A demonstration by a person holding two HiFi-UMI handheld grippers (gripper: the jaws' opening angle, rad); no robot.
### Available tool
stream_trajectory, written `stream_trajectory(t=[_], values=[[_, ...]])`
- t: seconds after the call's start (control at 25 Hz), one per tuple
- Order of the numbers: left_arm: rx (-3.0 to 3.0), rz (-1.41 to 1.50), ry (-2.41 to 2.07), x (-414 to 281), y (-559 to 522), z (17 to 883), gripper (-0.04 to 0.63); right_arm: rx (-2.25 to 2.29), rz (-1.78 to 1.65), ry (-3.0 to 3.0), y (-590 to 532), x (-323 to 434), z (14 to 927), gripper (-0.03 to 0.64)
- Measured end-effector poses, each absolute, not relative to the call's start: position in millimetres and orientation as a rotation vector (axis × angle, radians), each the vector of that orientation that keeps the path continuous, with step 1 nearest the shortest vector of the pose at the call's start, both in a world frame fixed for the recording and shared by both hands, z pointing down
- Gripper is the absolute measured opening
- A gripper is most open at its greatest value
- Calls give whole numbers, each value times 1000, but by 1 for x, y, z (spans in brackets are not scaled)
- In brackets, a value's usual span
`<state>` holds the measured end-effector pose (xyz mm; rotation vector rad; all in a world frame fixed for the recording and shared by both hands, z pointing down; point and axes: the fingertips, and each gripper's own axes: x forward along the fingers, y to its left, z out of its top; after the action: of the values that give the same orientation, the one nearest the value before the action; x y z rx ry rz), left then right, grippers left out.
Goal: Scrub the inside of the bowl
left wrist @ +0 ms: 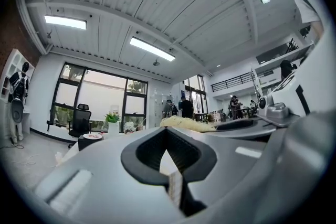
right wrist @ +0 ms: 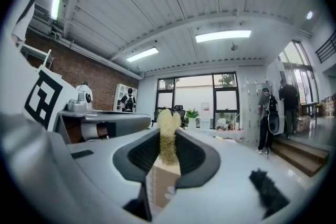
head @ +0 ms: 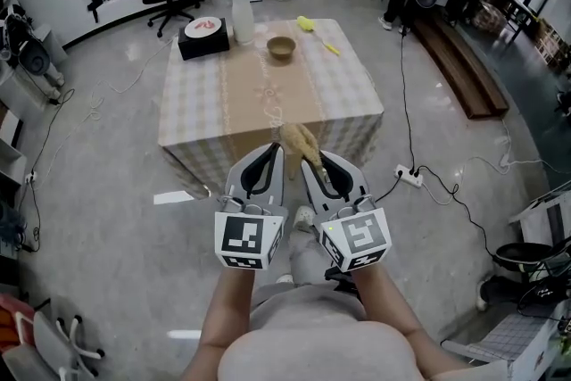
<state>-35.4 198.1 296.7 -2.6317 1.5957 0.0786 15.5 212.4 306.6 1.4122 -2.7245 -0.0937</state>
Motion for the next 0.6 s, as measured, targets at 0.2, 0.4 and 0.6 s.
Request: stream_trajectory(t=[0.2,0.4,0.6], values=[[-2627,60,1595,-32,170,299,5,1416,-86,-2735,180,17,307,86],[-2628,27,1586,-29,136,305,5,1433,-77,-2742,141,22,304,86],[-2635,11,1621,-31,97,306,5,1427,-66,-2748,101,23,304,86]])
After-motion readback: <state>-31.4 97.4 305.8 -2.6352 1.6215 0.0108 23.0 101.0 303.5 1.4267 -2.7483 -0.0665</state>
